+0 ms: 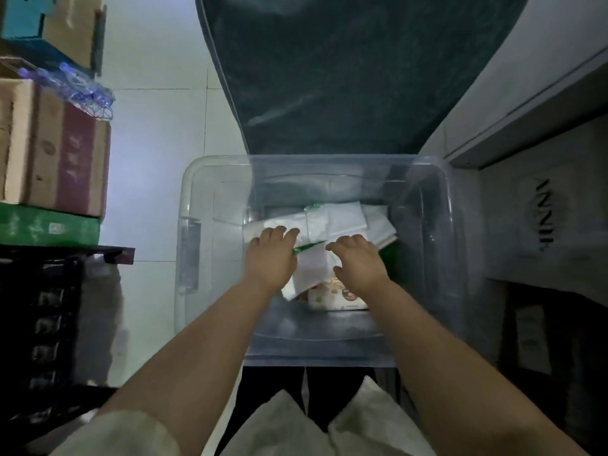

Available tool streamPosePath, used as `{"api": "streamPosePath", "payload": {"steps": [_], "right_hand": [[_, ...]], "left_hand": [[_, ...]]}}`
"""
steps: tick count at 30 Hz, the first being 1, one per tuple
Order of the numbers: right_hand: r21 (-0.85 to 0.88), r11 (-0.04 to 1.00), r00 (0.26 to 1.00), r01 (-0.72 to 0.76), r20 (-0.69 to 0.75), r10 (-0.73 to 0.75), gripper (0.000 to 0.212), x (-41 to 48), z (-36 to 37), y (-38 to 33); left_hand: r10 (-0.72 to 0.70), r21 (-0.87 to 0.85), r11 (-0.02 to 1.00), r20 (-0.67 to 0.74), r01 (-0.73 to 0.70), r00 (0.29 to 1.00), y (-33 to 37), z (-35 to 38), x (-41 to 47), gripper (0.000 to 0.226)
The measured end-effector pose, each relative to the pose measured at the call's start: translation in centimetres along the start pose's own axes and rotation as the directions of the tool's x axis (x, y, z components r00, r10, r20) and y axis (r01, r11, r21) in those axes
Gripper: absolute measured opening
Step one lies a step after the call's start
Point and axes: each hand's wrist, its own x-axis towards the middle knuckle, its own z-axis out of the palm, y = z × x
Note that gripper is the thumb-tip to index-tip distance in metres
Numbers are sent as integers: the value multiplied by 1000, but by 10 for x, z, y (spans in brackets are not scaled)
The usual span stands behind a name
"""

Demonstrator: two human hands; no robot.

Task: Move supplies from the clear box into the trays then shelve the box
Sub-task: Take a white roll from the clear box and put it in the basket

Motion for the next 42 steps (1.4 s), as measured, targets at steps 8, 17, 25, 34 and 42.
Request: {"api": "streamPosePath", "payload": {"steps": [8, 17, 25, 34, 42], "right_hand": [[-74, 996, 992, 48, -110, -56, 43, 46, 33, 36], [207, 961, 862, 185, -503, -57, 30, 26, 5, 20], [238, 970, 845, 51, -528, 85, 33, -6, -34, 12], [247, 963, 937, -112, -295, 185, 33, -8, 0, 39], [257, 961, 947, -101, -272, 172, 32, -23, 4, 37]], "left_hand": [[5, -15, 1000, 156, -3, 988, -20, 49, 96, 72], [85, -367, 928, 37, -65, 996, -21, 25, 85, 36], [105, -645, 764, 153, 19, 983, 16, 4, 43, 27], [36, -460, 883, 271, 96, 962, 32, 71, 63, 68], [-51, -371, 910, 344, 186, 938, 47, 66, 70, 81]]}}
